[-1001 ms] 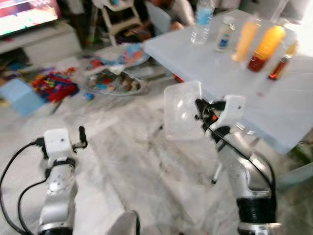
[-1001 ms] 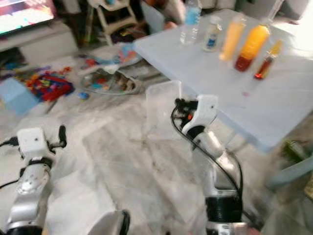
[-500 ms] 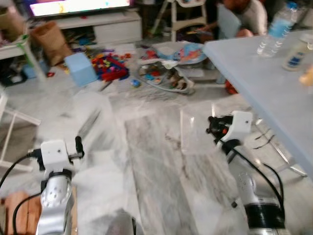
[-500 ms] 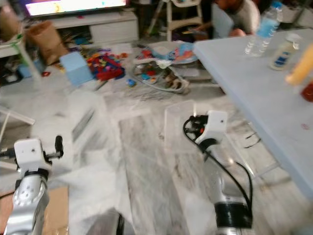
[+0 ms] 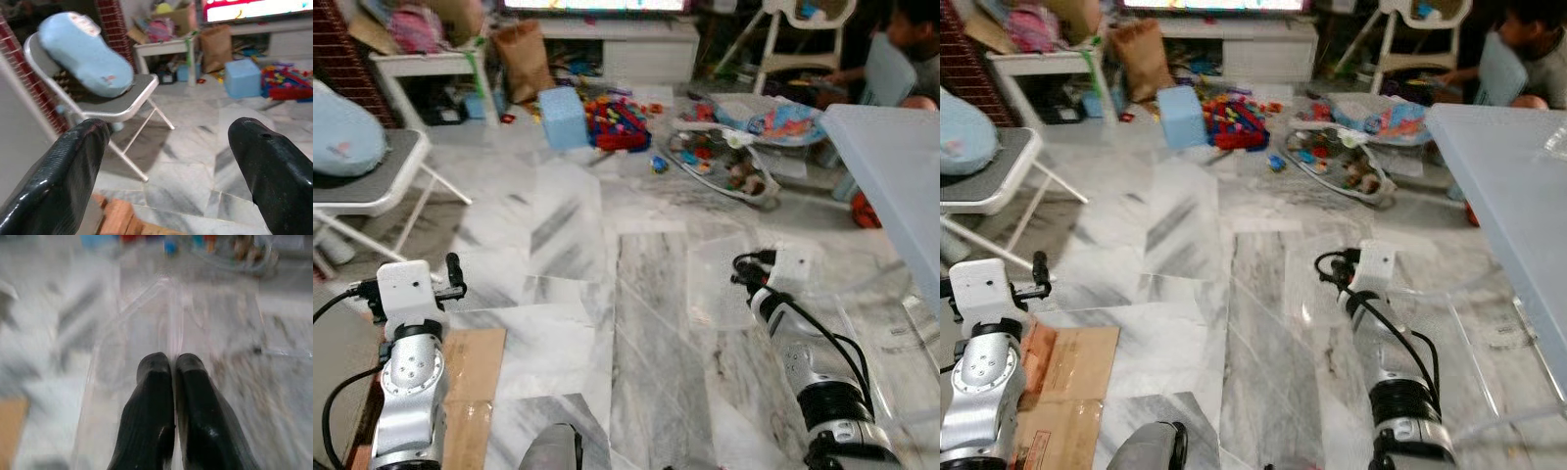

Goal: Restocking fridge

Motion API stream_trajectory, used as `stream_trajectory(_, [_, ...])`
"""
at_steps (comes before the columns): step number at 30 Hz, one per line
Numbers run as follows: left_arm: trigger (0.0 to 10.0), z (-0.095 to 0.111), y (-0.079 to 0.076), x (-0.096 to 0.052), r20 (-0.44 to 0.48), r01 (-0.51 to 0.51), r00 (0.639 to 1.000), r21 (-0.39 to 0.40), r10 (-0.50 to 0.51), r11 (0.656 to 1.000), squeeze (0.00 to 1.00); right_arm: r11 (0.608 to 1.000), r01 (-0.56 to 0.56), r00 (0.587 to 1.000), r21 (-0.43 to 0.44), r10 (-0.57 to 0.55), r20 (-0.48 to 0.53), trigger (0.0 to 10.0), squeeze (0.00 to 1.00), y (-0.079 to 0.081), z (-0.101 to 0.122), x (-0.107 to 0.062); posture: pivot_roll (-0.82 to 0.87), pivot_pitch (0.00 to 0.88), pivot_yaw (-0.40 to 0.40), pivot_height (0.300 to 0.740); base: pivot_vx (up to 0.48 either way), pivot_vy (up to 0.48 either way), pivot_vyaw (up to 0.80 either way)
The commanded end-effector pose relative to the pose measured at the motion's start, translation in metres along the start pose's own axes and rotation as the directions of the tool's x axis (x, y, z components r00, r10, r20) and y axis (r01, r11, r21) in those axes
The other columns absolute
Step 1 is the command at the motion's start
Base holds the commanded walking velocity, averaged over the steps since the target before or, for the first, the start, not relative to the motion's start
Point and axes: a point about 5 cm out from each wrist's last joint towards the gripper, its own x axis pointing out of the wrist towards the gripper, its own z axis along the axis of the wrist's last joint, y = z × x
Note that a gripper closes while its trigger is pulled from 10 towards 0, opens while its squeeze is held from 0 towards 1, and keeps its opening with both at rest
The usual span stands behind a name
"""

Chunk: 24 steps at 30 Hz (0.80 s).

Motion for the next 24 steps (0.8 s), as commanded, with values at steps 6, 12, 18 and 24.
stream_trajectory(6, [10.0,0.017,-0.016,-0.001,0.068,0.102,0.993,-0.045,-0.099,0.994,0.0,0.991,0.027,0.989,-0.13,-0.045,-0.139,10.0,0.0,-0.012,-0.03,-0.001,0.09,0.094,-0.051,0.74,0.0,0.0,0.0])
stream_trajectory(12, [10.0,0.033,-0.015,0.0,0.119,0.086,0.99,-0.033,-0.081,0.996,0.0,0.981,0.026,0.97,-0.193,-0.072,-0.234,10.0,0.0,-0.016,-0.058,-0.007,0.11,0.11,-0.046,0.74,0.0,0.0,0.49])
stream_trajectory(18, [10.0,0.027,-0.009,-0.008,0.089,0.045,0.995,-0.052,-0.04,0.998,0.0,0.98,0.041,0.944,-0.197,-0.102,-0.313,10.0,0.0,-0.024,-0.085,-0.018,0.12,0.113,-0.06,0.74,0.0,0.0,0.8])
stream_trajectory(24, [10.0,0.019,-0.008,-0.012,0.052,0.037,0.998,-0.048,-0.034,0.998,0.0,0.973,0.031,0.932,-0.228,-0.111,-0.346,10.0,0.0,-0.028,-0.098,-0.025,0.13,0.101,-0.063,0.74,0.0,0.0,0.8])
